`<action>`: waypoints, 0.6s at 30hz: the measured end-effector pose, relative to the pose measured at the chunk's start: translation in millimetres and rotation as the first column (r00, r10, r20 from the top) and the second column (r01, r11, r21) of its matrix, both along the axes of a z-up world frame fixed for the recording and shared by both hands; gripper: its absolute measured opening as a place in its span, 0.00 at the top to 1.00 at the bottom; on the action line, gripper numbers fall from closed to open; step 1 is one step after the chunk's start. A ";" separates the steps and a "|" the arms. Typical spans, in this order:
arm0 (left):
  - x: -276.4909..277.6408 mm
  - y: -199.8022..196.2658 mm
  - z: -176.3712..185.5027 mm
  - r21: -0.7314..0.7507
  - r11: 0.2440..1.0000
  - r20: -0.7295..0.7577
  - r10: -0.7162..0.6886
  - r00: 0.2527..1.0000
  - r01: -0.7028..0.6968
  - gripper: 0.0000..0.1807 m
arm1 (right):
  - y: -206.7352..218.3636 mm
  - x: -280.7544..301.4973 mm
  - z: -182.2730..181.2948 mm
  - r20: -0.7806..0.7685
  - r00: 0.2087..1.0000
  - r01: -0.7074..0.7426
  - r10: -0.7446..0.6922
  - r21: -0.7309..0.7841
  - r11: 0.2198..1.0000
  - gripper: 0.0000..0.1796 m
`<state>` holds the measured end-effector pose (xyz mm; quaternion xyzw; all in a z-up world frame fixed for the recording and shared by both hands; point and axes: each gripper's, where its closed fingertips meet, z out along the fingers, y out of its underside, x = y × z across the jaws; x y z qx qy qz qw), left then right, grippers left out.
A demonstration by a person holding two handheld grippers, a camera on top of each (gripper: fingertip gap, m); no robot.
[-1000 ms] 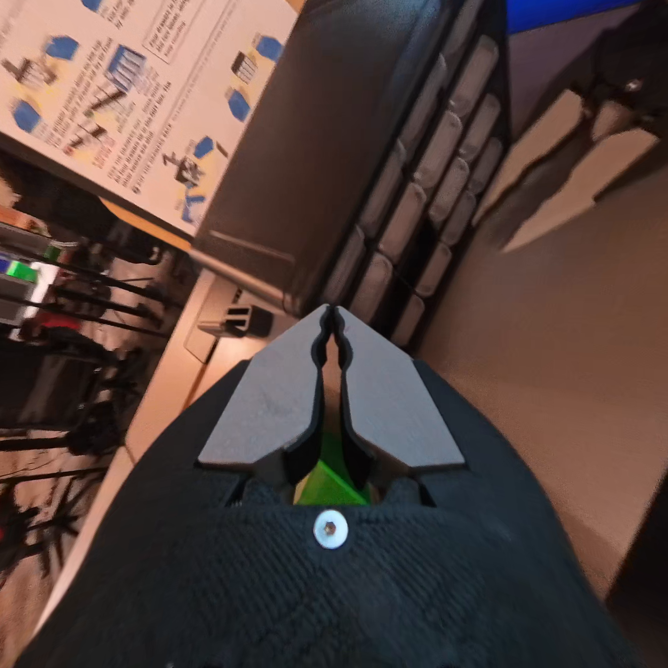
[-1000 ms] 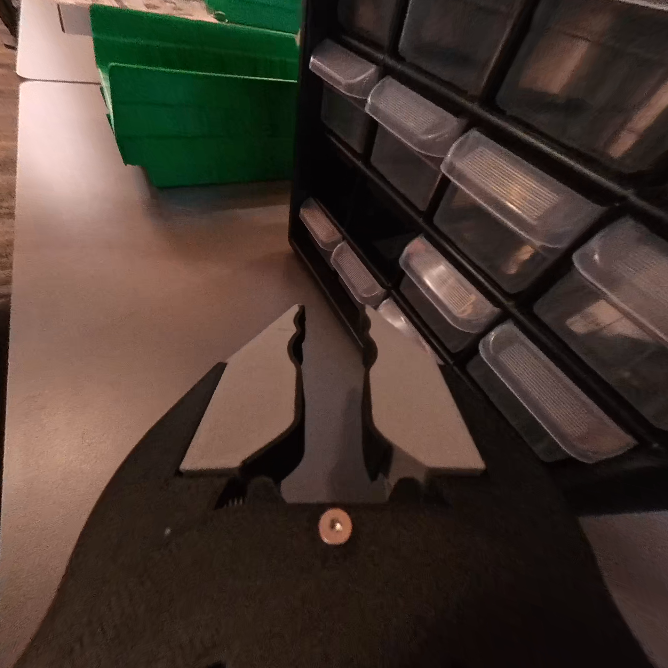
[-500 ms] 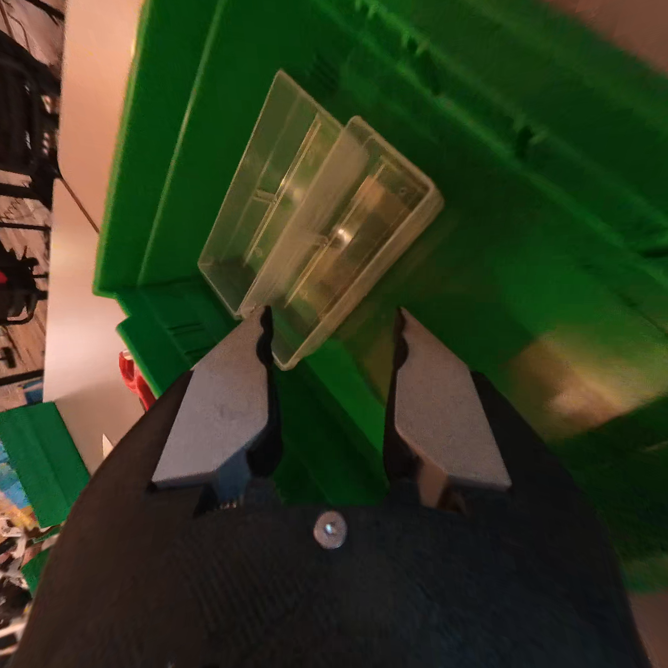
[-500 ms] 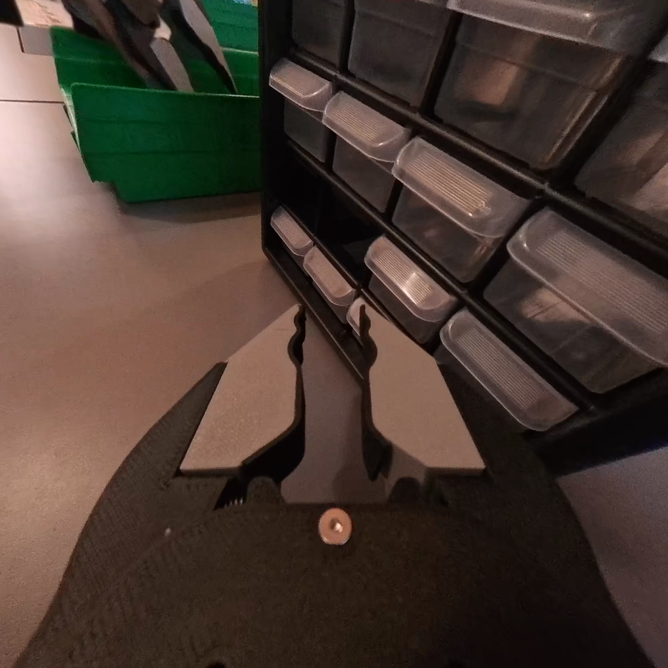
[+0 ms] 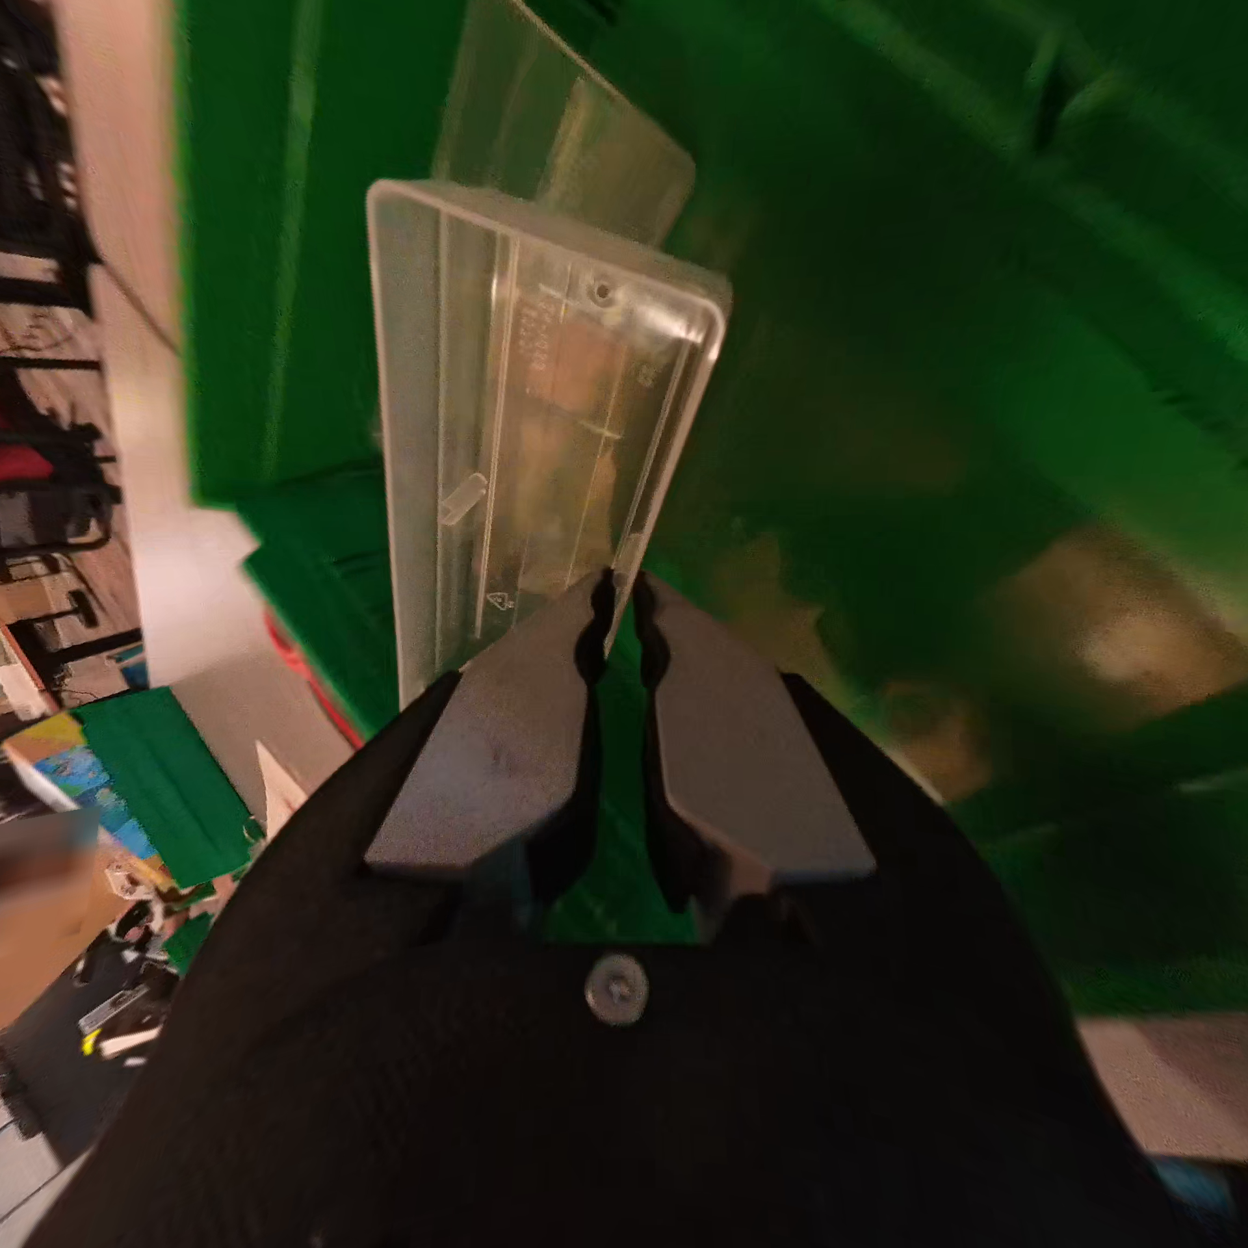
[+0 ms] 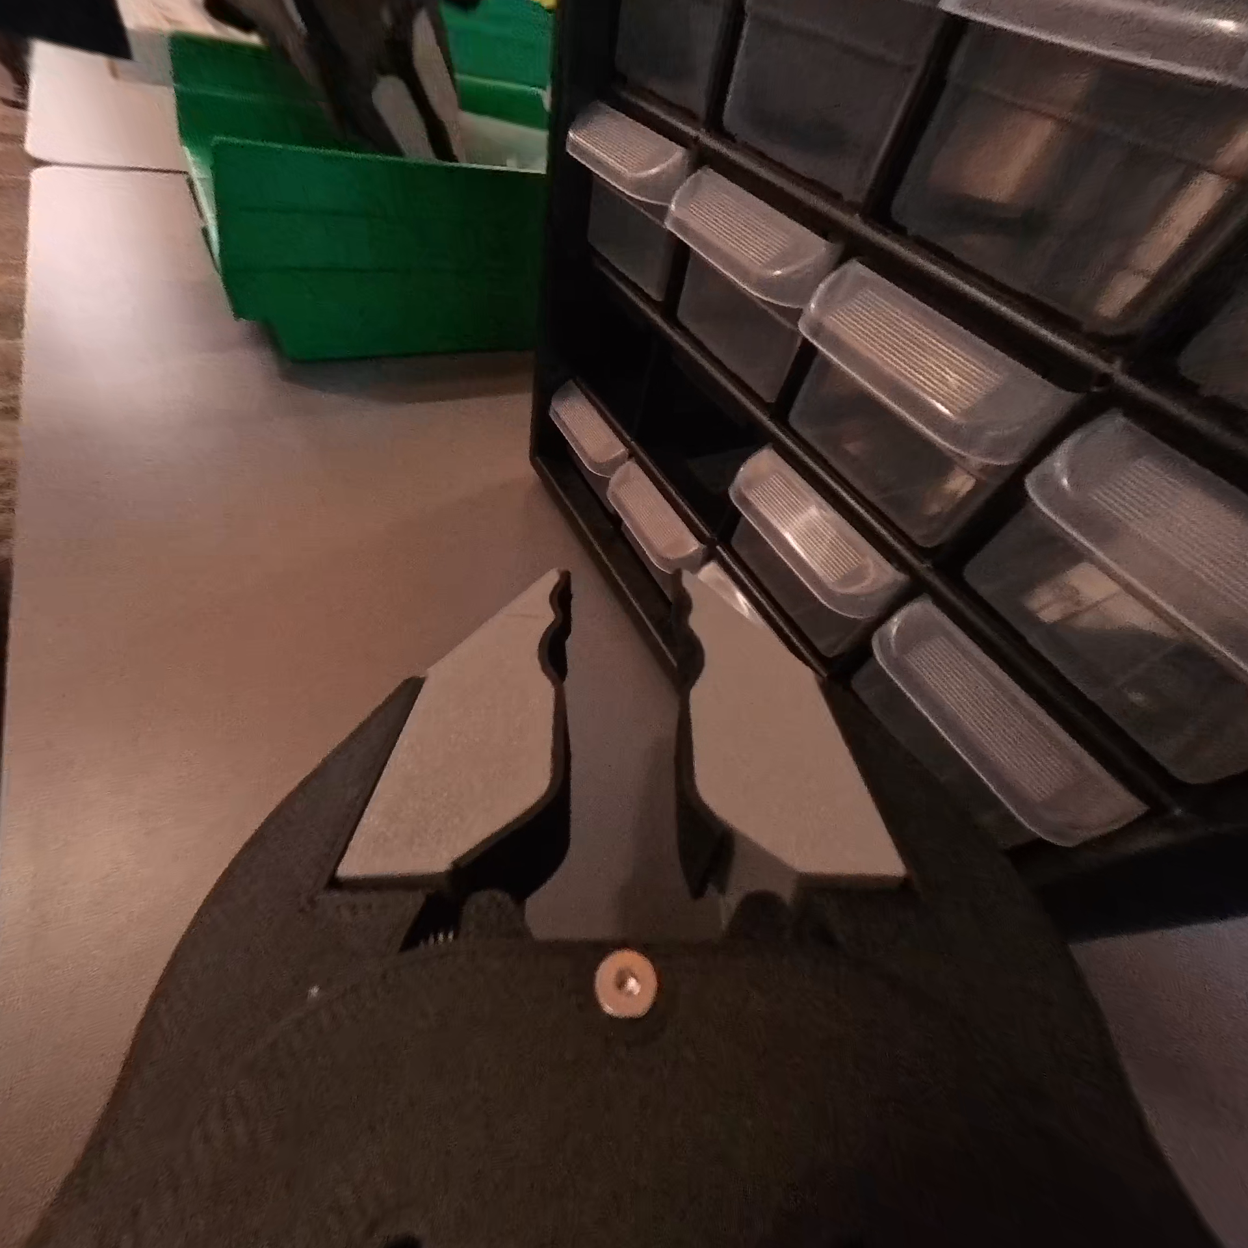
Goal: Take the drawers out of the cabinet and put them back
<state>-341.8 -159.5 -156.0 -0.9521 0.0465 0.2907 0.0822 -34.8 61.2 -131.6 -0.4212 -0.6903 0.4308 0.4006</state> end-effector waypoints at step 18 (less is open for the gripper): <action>325.0 114.7 111.3 0.427 0.609 -0.607 -0.355 0.711 0.669 0.98 | -101.6 53.1 143.2 -0.189 0.976 -0.177 0.110 -0.390 0.904 0.57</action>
